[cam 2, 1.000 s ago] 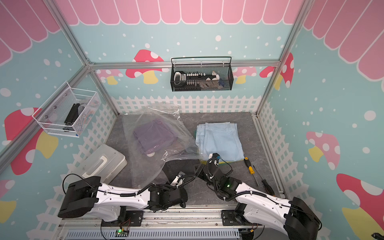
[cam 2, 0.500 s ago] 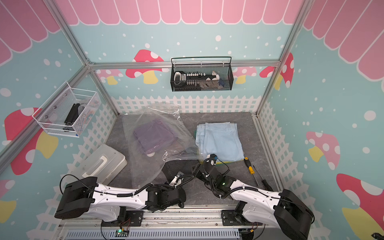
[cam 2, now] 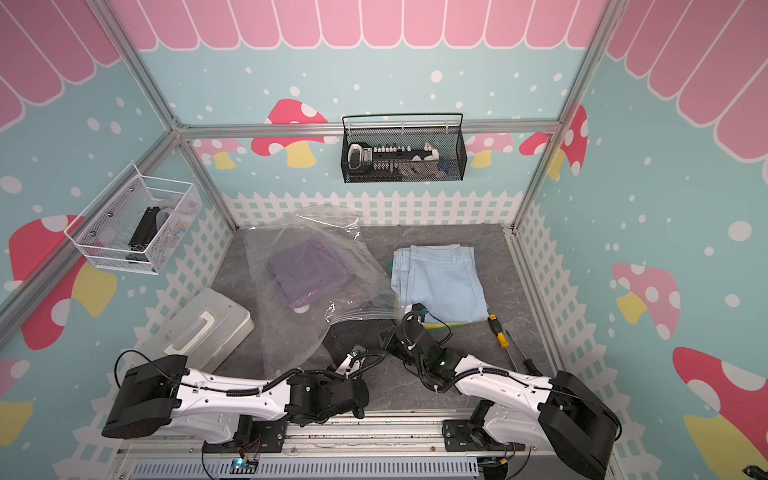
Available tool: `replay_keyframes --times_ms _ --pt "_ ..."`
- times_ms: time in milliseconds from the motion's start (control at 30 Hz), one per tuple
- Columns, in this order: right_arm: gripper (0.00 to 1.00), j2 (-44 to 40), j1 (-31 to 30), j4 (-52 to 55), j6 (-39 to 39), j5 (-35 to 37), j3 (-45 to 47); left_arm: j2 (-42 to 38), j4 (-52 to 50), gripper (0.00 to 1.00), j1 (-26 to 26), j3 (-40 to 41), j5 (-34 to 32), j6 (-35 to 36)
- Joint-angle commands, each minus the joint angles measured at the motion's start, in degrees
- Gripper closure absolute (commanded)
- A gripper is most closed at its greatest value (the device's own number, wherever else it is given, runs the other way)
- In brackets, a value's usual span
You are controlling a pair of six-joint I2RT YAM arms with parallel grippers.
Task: Take the trousers out of the vacuum bag
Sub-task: Take out the trousers from the vacuum bag, then place the trousers at the center of the board.
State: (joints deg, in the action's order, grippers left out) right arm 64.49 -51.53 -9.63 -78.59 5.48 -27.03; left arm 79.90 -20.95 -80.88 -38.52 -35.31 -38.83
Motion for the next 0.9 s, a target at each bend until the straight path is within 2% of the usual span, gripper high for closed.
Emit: replay_keyframes --times_ms 0,100,300,500,867 --pt "0.80 -2.44 0.02 0.10 -0.61 -0.97 0.27 -2.81 1.72 1.00 -1.01 -0.54 -1.43 -1.77" --pt "0.89 -3.64 0.02 0.47 0.07 -1.36 0.68 -4.61 0.20 1.00 -1.36 -1.09 -1.60 -1.81" --pt "0.95 -3.94 0.02 4.27 5.00 -5.89 -2.34 -7.45 -3.18 1.00 -4.52 -3.13 -3.97 -0.48" --pt "0.97 -5.42 0.02 15.08 14.71 -11.22 -7.04 -5.86 -8.42 1.00 -9.26 -8.17 -7.37 -0.19" --pt "0.99 -15.98 0.05 25.97 23.63 -17.98 -8.84 -5.66 -9.64 1.00 -10.24 -15.33 -7.90 3.85"
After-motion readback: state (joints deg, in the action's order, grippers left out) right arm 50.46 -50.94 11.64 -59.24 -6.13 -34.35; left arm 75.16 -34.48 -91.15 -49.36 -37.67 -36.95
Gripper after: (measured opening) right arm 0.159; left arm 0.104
